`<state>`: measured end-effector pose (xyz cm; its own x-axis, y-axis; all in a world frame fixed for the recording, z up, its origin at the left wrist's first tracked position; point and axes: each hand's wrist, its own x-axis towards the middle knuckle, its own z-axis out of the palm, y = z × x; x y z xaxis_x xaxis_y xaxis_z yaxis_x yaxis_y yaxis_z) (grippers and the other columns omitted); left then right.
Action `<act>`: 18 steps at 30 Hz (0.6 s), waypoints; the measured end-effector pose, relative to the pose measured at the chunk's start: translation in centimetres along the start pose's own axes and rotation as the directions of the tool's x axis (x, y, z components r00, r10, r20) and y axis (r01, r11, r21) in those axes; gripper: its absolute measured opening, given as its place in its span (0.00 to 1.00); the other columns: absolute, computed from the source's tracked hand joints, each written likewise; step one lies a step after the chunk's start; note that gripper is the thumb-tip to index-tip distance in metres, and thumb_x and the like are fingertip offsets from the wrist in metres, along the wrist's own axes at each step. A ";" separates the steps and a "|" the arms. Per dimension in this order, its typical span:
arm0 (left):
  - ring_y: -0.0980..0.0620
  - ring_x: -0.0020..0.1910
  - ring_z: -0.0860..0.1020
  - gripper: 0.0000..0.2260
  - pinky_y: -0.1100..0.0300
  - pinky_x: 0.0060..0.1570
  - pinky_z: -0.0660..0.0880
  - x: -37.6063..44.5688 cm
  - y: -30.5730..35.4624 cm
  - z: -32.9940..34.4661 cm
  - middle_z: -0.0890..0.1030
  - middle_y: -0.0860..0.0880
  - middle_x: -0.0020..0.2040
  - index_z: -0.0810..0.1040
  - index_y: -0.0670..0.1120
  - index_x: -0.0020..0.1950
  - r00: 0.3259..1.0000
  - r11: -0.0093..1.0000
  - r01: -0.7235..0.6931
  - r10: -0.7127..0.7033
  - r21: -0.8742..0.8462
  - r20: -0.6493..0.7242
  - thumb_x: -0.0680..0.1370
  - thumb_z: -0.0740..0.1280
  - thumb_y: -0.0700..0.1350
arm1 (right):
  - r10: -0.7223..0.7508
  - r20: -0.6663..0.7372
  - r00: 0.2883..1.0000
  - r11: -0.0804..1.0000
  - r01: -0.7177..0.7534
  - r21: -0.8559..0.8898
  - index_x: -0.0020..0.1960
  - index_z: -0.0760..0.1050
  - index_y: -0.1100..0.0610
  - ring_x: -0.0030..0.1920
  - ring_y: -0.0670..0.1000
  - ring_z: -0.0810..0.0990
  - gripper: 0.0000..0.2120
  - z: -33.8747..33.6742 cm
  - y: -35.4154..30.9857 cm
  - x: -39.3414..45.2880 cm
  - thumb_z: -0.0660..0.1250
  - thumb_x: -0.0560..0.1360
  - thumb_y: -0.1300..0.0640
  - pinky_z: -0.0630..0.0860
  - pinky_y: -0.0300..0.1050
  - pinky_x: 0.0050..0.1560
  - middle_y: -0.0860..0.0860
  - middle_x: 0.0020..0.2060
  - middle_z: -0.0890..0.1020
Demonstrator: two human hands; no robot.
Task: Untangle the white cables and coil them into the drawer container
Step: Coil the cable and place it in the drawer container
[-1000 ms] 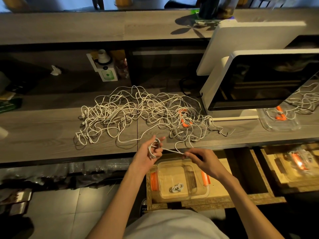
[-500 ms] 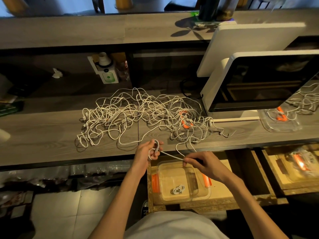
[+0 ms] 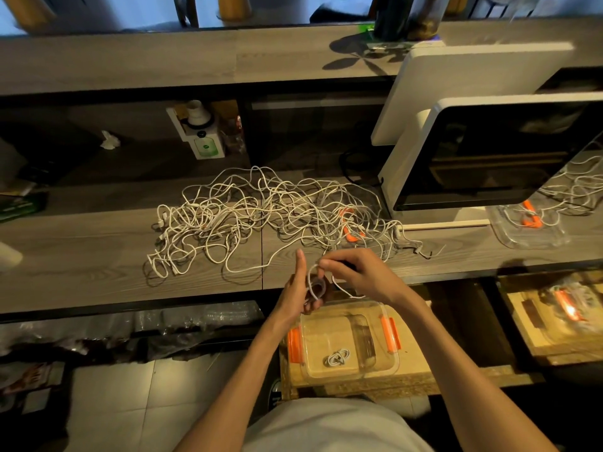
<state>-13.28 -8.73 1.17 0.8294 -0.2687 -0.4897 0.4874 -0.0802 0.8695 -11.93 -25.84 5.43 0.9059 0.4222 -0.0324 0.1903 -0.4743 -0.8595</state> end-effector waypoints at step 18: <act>0.50 0.24 0.70 0.04 0.64 0.19 0.63 0.9 -0.9 -0.6 0.76 0.45 0.38 0.69 0.45 0.53 0.953 0.964 -0.093 0.014 -0.250 -0.302 0.85 0.55 0.39 | 0.239 0.019 0.971 0.970 -0.237 -0.050 0.46 0.81 0.51 0.32 0.42 0.77 0.11 3.2 5.0 -2.0 0.64 0.84 0.50 0.72 0.36 0.36 0.47 0.32 0.81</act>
<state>-12.80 -8.29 -0.04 0.8798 0.0329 -0.4743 0.4606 0.1878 0.8675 -14.01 -26.56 -0.46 0.9178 0.3113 -0.2463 -0.0116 -0.5992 -0.8005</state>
